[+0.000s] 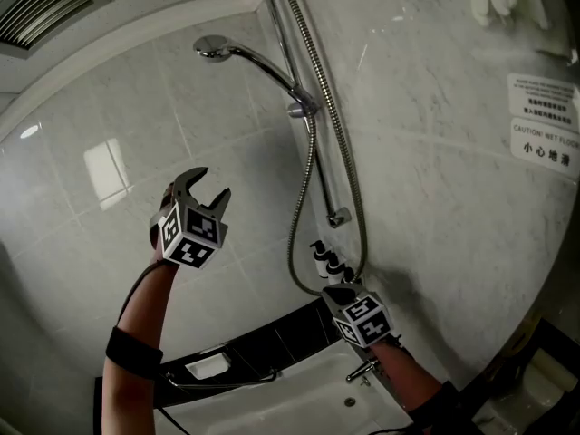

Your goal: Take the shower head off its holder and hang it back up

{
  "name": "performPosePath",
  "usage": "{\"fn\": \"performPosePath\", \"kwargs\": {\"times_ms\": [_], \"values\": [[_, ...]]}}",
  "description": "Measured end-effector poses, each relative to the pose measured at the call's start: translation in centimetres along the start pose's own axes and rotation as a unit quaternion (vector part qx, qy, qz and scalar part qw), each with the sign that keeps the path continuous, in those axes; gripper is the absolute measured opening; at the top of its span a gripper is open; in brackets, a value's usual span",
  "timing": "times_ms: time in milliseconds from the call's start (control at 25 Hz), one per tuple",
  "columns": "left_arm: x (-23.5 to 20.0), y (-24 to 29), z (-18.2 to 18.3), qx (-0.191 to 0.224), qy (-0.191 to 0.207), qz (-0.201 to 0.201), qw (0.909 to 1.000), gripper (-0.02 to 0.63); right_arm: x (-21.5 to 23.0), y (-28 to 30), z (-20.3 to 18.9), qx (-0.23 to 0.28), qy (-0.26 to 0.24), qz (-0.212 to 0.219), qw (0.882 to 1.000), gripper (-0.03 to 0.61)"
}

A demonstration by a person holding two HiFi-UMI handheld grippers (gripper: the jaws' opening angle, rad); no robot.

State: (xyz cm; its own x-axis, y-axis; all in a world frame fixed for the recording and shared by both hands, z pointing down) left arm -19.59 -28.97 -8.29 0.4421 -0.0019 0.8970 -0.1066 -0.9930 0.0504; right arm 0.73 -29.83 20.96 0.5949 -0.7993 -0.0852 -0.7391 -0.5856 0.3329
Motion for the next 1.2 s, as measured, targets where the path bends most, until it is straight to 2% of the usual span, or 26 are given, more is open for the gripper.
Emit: {"fn": "performPosePath", "kwargs": {"times_ms": [120, 240, 360, 440, 560, 720, 920, 1040, 1080, 1200], "values": [[-2.0, 1.1, 3.6, 0.009, 0.045, 0.019, 0.9988, 0.242, 0.3, 0.1, 1.2, 0.006, 0.002, 0.001, 1.000, 0.020], [-3.8, 2.1, 7.2, 0.013, 0.105, 0.045, 0.9934, 0.245, 0.3, 0.2, 2.4, 0.013, -0.006, 0.006, 1.000, 0.020], [-5.5, 2.9, 10.8, 0.015, 0.168, 0.071, 0.9831, 0.255, 0.4, 0.1, 3.4, 0.020, -0.010, 0.008, 1.000, 0.020], [-6.4, 3.1, 12.9, 0.012, 0.214, 0.092, 0.9724, 0.267, 0.6, -0.1, 3.7, 0.024, -0.012, 0.009, 1.000, 0.020], [-7.7, 3.6, 15.5, 0.006, 0.284, 0.138, 0.9487, 0.287, 1.1, -0.4, 4.0, 0.030, -0.011, 0.007, 0.999, 0.020], [-8.6, 3.4, 18.2, -0.002, 0.342, 0.189, 0.9207, 0.299, 2.0, -0.9, 4.0, 0.034, -0.007, 0.002, 0.999, 0.020], [-9.4, 4.9, 20.0, -0.030, 0.437, 0.240, 0.8664, 0.299, 2.7, -1.4, 4.3, 0.039, -0.006, -0.001, 0.999, 0.020], [-10.4, 6.7, 20.6, -0.045, 0.483, 0.289, 0.8255, 0.299, 3.0, -1.5, 4.3, 0.041, -0.007, -0.001, 0.999, 0.020], [-10.5, 7.1, 20.7, -0.050, 0.491, 0.293, 0.8192, 0.298, 3.1, -1.5, 4.2, 0.041, -0.008, 0.000, 0.999, 0.020], [-10.1, 7.8, 20.7, -0.069, 0.501, 0.272, 0.8185, 0.295, 3.5, -1.5, 3.8, 0.038, -0.009, 0.000, 0.999, 0.020]]}}
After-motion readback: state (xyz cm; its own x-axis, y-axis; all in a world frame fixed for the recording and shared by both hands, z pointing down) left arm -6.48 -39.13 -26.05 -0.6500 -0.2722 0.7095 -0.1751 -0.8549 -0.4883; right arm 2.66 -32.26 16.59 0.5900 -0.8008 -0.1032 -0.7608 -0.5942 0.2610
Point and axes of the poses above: the fingertips, and each gripper's own axes: y forward along the fingers, x to its right, z out of its top, the point moved 6 cm from there along -y, backward along the fingers, and after that the axes turned 10 degrees about -x, right-handed, at the moved point
